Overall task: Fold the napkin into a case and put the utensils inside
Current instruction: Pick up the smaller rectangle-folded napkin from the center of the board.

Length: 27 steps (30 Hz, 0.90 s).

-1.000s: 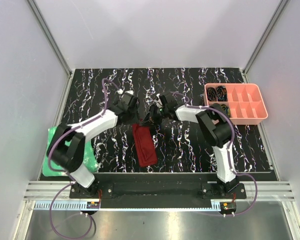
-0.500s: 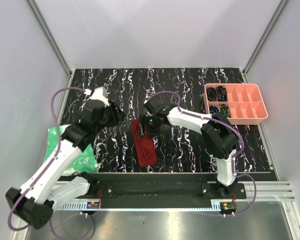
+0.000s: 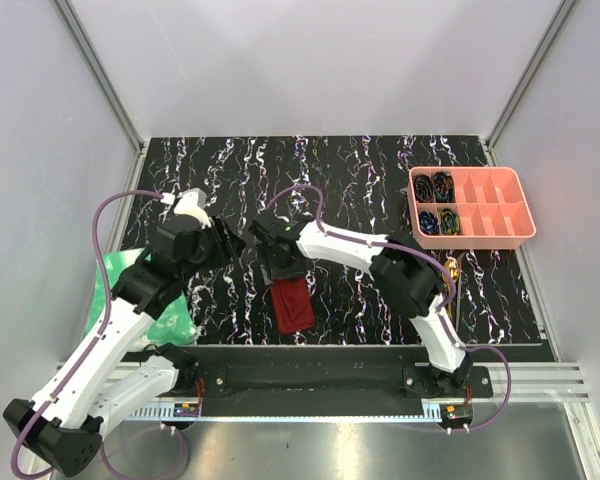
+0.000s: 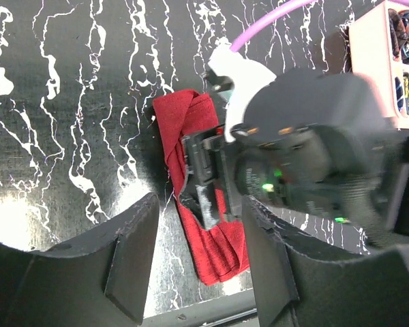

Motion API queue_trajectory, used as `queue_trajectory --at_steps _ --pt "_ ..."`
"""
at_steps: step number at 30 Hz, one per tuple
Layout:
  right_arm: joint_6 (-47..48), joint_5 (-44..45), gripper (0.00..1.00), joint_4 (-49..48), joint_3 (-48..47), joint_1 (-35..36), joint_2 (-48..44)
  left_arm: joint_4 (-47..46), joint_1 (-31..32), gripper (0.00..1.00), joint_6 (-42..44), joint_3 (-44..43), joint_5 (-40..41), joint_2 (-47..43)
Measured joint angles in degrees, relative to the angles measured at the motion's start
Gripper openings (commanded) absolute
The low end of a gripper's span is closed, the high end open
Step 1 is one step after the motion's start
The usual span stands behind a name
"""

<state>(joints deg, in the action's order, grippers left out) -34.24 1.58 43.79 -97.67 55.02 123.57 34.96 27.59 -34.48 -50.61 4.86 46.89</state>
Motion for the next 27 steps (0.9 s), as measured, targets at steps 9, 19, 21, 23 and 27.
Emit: queue_trajectory --at_steps 9,19,21,23,27 --pt "-0.3 7.4 0.62 7.4 -10.0 4.2 7.2 0.5 -0.8 0.56 0.3 0.0 0.0 -3.0" --pt "-1.6 18.0 0.23 18.2 -20.1 7.3 13.6 6.2 -1.7 0.56 1.5 -0.1 0.8 -4.8" --pt "-1.7 19.0 0.10 18.8 -20.1 7.4 13.6 6.6 -1.8 0.56 1.6 -0.2 1.0 -5.0" --pt "-1.4 19.3 0.02 18.9 -20.1 7.5 13.4 7.0 -1.8 0.57 1.6 -0.5 1.0 -5.0" --pt "-0.6 14.9 0.00 15.6 -17.5 7.4 10.9 7.5 -1.9 0.57 1.7 -1.9 1.2 -5.0"
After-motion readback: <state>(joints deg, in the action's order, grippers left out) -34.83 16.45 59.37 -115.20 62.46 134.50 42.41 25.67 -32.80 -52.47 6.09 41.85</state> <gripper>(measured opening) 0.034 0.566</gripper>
